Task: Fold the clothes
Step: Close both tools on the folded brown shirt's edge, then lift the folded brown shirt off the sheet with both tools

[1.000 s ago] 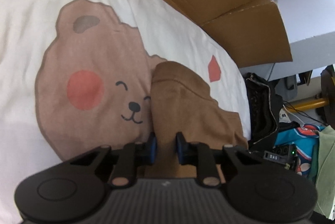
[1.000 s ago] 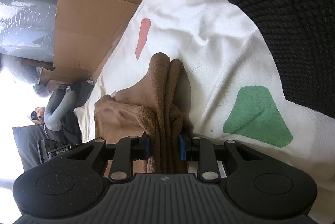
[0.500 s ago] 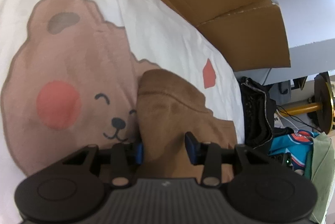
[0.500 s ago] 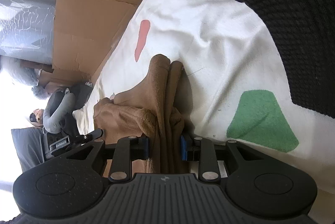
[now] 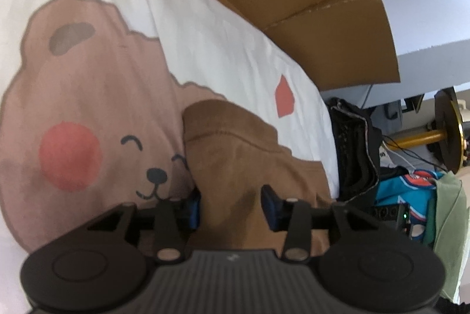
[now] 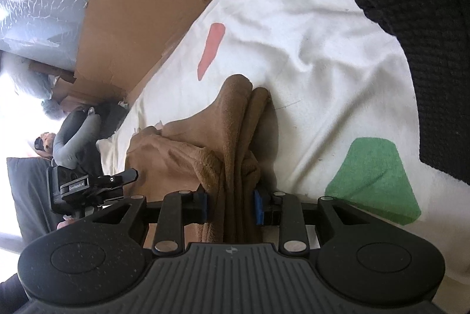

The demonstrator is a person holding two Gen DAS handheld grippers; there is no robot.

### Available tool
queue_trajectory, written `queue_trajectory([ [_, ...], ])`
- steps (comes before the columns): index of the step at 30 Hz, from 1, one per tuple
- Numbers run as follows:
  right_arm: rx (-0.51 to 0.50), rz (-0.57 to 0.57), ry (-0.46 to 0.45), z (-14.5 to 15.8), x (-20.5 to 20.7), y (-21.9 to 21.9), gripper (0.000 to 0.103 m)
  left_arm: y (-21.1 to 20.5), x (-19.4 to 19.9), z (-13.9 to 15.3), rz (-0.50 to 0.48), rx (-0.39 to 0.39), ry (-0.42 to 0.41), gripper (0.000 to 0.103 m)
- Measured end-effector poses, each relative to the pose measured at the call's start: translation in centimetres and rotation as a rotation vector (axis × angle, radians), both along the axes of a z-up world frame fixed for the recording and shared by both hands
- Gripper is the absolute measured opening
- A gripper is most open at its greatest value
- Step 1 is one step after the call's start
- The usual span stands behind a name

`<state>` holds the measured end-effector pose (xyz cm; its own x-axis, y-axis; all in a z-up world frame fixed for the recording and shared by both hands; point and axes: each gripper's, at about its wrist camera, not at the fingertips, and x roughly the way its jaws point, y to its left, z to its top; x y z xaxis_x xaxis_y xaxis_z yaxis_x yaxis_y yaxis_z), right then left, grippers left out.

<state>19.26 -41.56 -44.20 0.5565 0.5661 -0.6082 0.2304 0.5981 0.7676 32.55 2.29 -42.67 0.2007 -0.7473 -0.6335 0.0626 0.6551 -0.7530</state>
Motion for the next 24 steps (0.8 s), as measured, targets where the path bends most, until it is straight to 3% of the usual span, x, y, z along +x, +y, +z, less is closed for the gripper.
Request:
queue_trajectory([
  [5,-0.010,0.012,0.002,-0.2,0.3,0.2,0.034,-0.8,0.5,0.0,-0.027,0.004,-0.008,0.041],
  [7,-0.020,0.023,-0.001,-0.1,0.4,0.4,0.033,-1.2,0.7,0.1,-0.039,0.024,-0.015,0.031],
  [8,-0.025,0.028,-0.002,0.0,0.5,0.4,0.027,-1.3,0.7,0.2,-0.044,0.035,-0.018,0.021],
  [11,-0.034,0.032,-0.004,0.2,0.6,0.5,0.023,-1.6,0.9,0.6,-0.049,0.054,-0.016,0.013],
  [24,-0.093,0.014,-0.048,3.8,0.1,1.9,0.018,-2.1,-0.5,4.8,0.000,0.168,-0.040,0.008],
])
